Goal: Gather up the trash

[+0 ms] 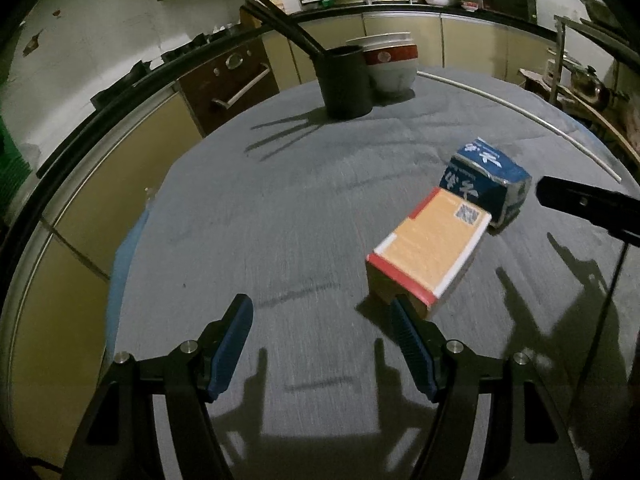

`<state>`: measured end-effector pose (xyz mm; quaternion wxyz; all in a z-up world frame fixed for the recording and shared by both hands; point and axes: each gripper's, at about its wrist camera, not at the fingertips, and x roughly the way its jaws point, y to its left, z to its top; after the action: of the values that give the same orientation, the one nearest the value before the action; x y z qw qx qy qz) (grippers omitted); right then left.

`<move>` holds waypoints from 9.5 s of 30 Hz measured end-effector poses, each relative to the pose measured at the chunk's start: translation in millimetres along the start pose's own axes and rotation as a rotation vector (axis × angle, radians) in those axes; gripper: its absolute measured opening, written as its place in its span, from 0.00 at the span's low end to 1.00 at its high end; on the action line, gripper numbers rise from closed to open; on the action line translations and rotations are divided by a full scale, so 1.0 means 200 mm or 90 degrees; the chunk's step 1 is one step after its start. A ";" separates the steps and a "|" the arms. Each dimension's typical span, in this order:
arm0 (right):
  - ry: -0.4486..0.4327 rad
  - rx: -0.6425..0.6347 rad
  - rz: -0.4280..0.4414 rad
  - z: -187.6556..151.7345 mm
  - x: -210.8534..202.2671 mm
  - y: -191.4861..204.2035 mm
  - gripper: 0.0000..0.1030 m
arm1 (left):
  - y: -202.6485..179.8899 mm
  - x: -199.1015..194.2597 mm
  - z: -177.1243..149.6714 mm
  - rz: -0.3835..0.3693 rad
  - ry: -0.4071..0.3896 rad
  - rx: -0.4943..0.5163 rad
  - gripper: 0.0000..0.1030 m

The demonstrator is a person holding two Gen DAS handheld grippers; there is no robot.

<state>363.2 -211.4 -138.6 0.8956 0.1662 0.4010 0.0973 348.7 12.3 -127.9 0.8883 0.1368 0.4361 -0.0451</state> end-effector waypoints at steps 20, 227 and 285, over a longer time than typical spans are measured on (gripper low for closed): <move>0.087 0.019 0.004 0.20 0.41 -0.03 0.69 | 0.07 -0.01 0.13 -0.159 -0.036 0.020 0.70; -0.276 0.101 -0.220 -1.18 -2.15 -0.41 0.67 | -0.82 -1.50 -0.62 -0.115 -0.253 0.116 0.82; -0.177 -0.083 -0.089 -0.89 -1.58 0.48 0.67 | 0.00 -1.37 -0.71 0.047 -0.190 -0.128 0.82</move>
<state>17.3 -180.7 4.2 0.9560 0.0913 0.2765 0.0367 71.8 41.9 6.3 0.9534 0.0546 0.2965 0.0114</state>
